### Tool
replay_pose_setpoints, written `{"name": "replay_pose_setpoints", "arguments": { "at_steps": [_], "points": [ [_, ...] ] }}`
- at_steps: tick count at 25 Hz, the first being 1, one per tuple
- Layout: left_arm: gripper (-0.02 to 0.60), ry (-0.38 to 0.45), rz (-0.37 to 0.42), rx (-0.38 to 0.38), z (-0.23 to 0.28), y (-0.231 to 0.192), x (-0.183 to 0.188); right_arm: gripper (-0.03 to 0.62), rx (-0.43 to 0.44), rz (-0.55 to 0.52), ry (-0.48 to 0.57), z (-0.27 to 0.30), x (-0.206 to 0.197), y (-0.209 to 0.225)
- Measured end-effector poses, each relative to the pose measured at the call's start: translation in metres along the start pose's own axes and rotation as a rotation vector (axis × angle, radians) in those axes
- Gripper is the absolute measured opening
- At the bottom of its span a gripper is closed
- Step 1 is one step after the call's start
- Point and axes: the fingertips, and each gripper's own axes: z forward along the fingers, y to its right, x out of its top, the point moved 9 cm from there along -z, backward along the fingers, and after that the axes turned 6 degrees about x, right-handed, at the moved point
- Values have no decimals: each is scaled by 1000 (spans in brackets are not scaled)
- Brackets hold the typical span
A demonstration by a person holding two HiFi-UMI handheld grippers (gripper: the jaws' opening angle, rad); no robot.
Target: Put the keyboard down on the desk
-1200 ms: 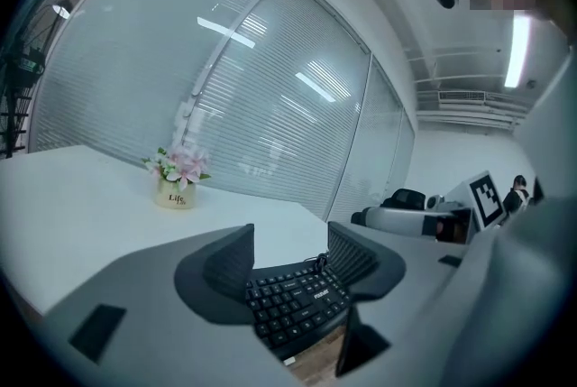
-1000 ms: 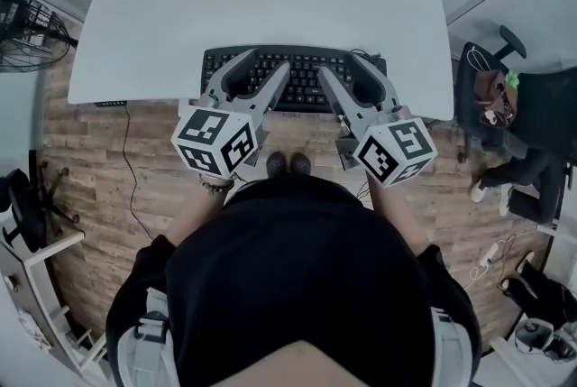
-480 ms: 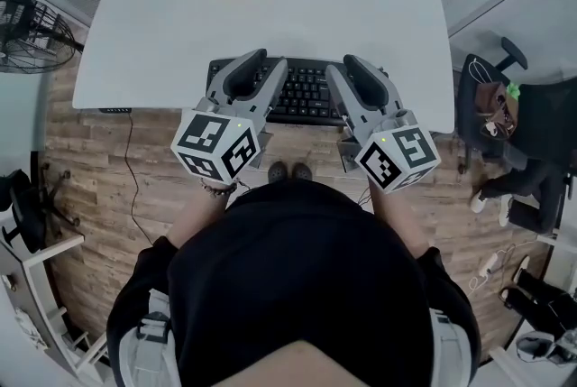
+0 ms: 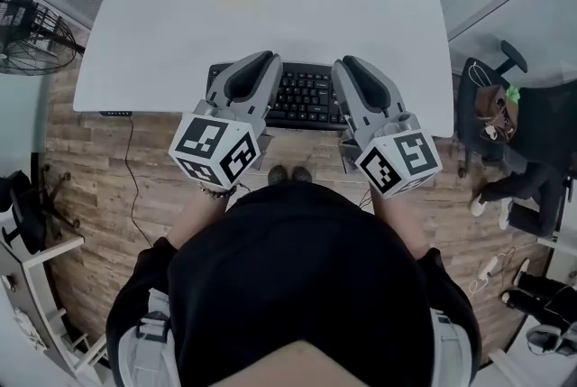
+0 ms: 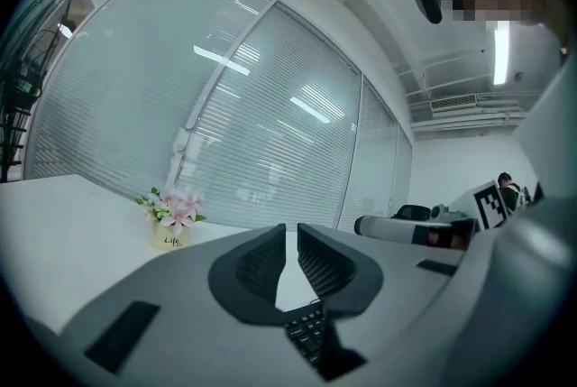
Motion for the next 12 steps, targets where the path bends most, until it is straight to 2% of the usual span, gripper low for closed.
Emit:
{"name": "replay_pose_setpoints", "arguments": {
  "at_steps": [5, 12],
  "points": [
    [29, 3, -16, -10, 1, 5, 4, 13, -7, 5, 24, -3, 3, 1],
    [12, 11, -14, -18, 1, 8, 6, 5, 5, 9, 39, -5, 9, 1]
  ]
}}
